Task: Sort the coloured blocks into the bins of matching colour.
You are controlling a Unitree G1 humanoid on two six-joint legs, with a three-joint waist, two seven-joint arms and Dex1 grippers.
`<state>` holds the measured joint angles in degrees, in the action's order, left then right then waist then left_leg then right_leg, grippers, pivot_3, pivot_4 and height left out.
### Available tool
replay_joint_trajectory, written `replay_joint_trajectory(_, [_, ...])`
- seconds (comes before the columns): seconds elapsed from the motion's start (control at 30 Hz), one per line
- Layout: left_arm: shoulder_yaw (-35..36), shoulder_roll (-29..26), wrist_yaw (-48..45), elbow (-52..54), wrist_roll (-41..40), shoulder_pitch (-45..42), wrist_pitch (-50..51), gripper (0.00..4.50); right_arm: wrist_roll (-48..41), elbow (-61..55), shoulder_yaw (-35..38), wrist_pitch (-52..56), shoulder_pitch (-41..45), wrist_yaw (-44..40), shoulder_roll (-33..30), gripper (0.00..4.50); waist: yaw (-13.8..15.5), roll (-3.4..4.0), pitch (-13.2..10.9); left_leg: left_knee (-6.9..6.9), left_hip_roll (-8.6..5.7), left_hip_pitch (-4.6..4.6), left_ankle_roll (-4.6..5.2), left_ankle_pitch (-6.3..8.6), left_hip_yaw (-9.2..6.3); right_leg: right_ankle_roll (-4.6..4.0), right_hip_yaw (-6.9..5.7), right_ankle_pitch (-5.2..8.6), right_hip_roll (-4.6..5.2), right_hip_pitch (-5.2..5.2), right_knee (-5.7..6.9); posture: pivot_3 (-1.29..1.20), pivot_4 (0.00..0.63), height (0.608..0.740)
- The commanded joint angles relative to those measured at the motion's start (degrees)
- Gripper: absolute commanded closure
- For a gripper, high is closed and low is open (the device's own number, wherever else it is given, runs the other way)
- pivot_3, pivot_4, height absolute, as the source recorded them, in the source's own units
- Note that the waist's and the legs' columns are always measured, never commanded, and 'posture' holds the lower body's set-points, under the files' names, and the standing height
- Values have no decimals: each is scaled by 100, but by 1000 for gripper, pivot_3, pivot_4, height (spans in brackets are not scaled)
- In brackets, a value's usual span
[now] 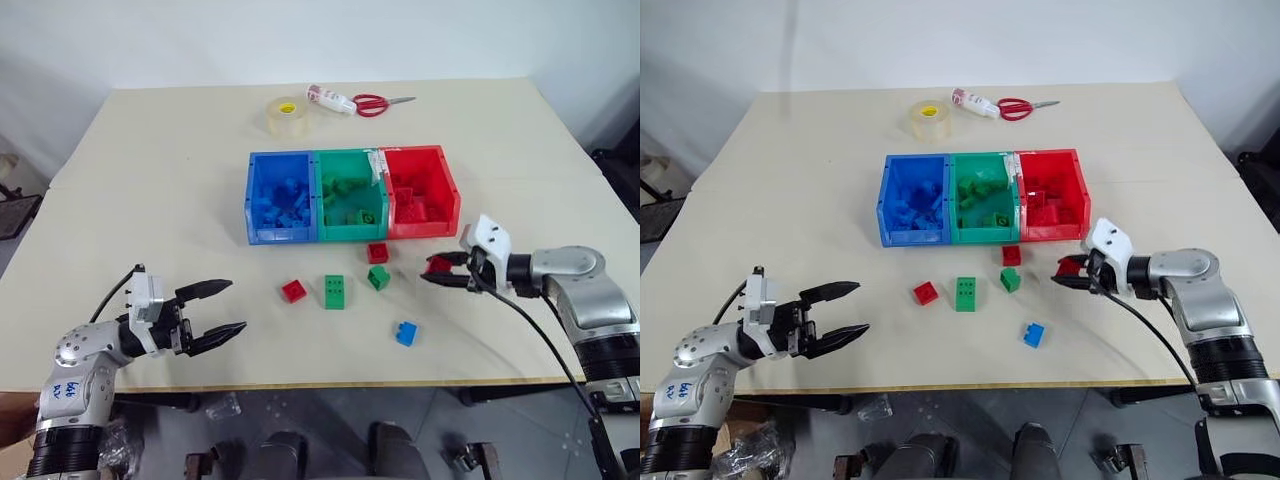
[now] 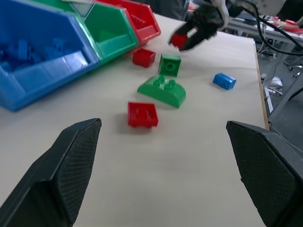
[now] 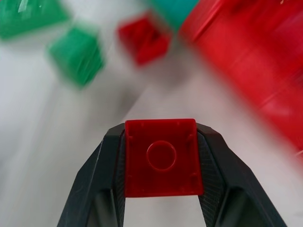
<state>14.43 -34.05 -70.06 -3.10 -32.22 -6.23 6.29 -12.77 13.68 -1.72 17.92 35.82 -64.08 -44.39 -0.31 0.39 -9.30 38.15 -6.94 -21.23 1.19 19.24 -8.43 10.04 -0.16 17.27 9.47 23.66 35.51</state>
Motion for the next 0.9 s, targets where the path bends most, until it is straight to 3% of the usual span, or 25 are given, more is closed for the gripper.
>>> replay_joint_trajectory(0.03, [-52, 51, -39, -112, -25, -153, -112, 0, 63, 413, 200, -368, 814, 311, 169, 3006, -20, 2, -1, -1, 1, 0, 0, 0, 3, 0, 0, 0, 0, 1, 0, 0, 150, 740])
replay_joint_trajectory(0.2, [-137, 116, -22, -283, 18, -358, -219, 0, 634, 2343, -70, -1273, 2157, 796, 687, 3006, -70, 1, -2, -4, 5, 1, -2, 1, 5, 0, -3, 0, -3, 4, 3, 0, 150, 740])
replay_joint_trajectory(0.33, [-181, 155, -17, -324, 31, -411, -259, 0, 954, 3673, -136, -1891, 2839, 1102, 1068, 1693, -133, 2, -2, -6, 3, -1, -2, 1, -5, -1, -9, 0, -2, 4, 7, 0, 150, 740])
replay_joint_trajectory(0.5, [-192, 156, -46, -400, 35, -481, -297, 0, 1043, 4144, -94, -2282, 3067, 1059, 1176, 14, -166, 4, -3, -11, 3, -1, -2, 1, -8, -1, -14, 0, -2, 9, 11, 0, 150, 740])
replay_joint_trajectory(0.7, [-234, 148, -141, -544, 38, -620, -294, 0, 806, 3191, -13, -2017, 2508, 501, 945, 14, -158, 4, -3, -6, 4, -1, -3, 1, -9, -1, -16, 0, -2, 8, 15, 0, 150, 740])
replay_joint_trajectory(0.9, [-288, 129, -271, -1102, 175, -979, -507, 0, -150, -138, 313, -756, 134, -419, 145, 14, -75, 4, -3, 3, -7, -8, -4, 3, -37, -3, -33, -2, 1, 5, 26, 0, 150, 740])
